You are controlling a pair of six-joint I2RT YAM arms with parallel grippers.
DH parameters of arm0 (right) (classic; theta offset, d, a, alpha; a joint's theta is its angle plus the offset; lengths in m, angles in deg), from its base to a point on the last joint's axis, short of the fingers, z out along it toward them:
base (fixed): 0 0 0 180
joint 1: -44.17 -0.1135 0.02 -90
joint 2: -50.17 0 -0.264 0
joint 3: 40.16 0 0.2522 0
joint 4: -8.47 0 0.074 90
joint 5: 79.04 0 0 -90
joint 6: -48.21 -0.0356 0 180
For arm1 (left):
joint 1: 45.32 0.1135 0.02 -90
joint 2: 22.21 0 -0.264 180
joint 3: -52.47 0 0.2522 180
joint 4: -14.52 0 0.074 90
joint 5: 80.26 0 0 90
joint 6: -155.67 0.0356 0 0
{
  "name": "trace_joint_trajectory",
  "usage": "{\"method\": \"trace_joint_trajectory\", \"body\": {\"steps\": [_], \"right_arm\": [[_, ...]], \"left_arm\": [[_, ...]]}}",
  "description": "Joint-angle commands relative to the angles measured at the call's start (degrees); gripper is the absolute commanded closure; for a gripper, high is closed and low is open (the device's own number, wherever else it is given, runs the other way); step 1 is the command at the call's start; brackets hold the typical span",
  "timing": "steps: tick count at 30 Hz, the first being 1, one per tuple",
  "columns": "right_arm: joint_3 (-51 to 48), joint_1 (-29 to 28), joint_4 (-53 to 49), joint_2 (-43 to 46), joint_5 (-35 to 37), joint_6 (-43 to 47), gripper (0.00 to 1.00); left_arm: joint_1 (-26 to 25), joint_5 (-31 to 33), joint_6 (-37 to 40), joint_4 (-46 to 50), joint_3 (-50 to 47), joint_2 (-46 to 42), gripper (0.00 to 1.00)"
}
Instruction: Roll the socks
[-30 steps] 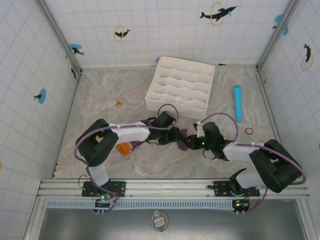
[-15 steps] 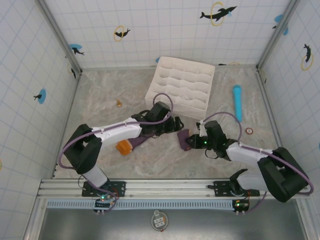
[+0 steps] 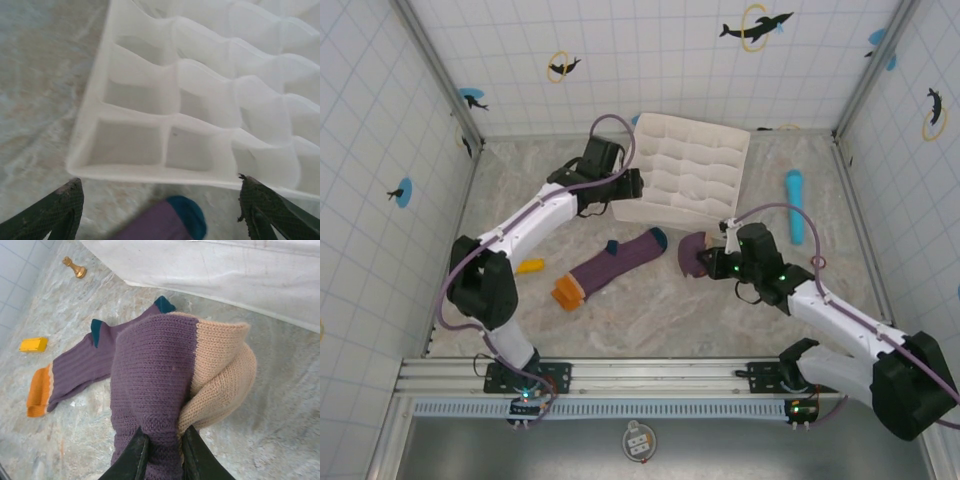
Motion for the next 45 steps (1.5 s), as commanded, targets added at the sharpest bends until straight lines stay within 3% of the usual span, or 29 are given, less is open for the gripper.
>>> {"method": "trace_joint_trajectory", "body": {"steps": [1, 8, 16, 23, 36, 45], "right_arm": [[2.58, 0.2, -3.56, 1.58, 2.33, 1.85, 1.0], [4.0, 0.36, -6.18, 2.86, 3.17, 2.17, 1.0], [4.69, 0.5, -7.18, 2.03, 3.36, 2.12, 1.0], [10.17, 0.91, -12.54, 0.84, 7.54, 4.14, 1.0], [24.12, 2.42, -19.75, -5.15, 18.85, 13.23, 1.0], [28.65, 5.94, -21.38, -8.23, 19.99, 15.1, 1.0]], "left_arm": [[2.24, 5.15, 8.29, 4.34, 3.47, 4.6, 0.23], [5.46, 6.4, 12.37, 6.77, 8.37, 12.17, 0.3], [5.51, 4.23, 11.62, 6.2, 7.91, 10.82, 0.29], [7.8, 4.75, 11.45, 7.82, 11.2, 15.26, 0.31], [7.66, -2.59, 7.16, 3.97, 2.27, 11.63, 0.53], [7.11, -3.04, 6.54, 3.95, -1.5, 9.29, 0.65]]}}
